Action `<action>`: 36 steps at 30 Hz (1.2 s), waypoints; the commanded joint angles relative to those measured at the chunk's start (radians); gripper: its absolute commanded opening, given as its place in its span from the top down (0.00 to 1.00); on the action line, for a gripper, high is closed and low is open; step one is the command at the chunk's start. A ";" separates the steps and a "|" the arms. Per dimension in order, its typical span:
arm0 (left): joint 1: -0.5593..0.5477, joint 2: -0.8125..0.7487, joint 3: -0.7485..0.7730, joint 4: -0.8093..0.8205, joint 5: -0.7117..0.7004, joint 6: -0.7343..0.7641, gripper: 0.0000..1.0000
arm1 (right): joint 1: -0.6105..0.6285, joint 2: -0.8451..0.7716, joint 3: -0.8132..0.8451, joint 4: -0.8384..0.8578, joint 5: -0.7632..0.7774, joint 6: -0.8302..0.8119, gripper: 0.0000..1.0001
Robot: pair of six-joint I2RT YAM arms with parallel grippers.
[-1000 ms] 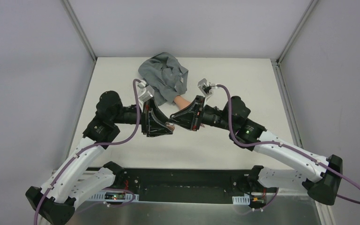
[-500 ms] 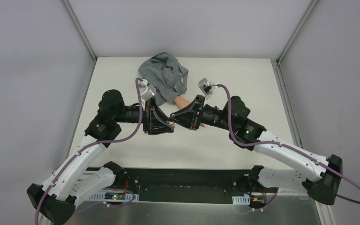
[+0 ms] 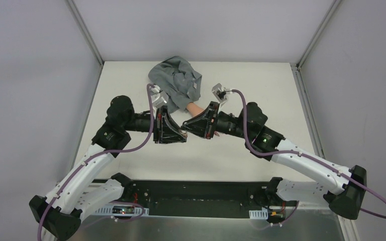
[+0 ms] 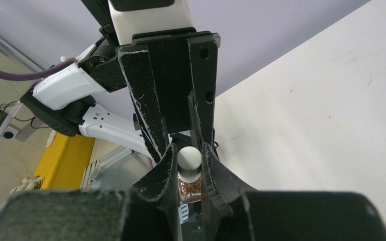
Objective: Paint the nails
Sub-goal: Unscrew the nail polish bottle.
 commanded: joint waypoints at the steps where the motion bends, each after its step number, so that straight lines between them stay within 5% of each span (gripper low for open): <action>1: -0.015 -0.003 0.032 0.037 0.066 -0.011 1.00 | 0.000 -0.003 0.042 0.024 -0.131 -0.028 1.00; 11: -0.048 -0.035 0.037 0.034 0.183 0.016 1.00 | -0.014 0.016 0.099 -0.039 -0.428 -0.069 1.00; 15: -0.050 -0.042 0.033 0.036 0.172 0.023 1.00 | -0.014 0.021 0.107 -0.055 -0.419 -0.071 1.00; 18: -0.050 -0.051 0.026 0.037 0.139 0.036 1.00 | -0.013 -0.005 0.092 -0.055 -0.296 -0.071 1.00; 23: -0.050 -0.078 -0.002 0.037 0.011 0.069 1.00 | -0.014 -0.075 0.044 -0.051 -0.044 0.000 0.45; 25: -0.050 -0.091 -0.017 0.037 -0.058 0.081 1.00 | -0.013 -0.094 0.032 -0.055 0.038 0.022 0.34; 36: -0.049 -0.149 -0.023 -0.150 -0.573 0.189 1.00 | 0.102 -0.028 0.083 -0.113 0.553 0.088 0.39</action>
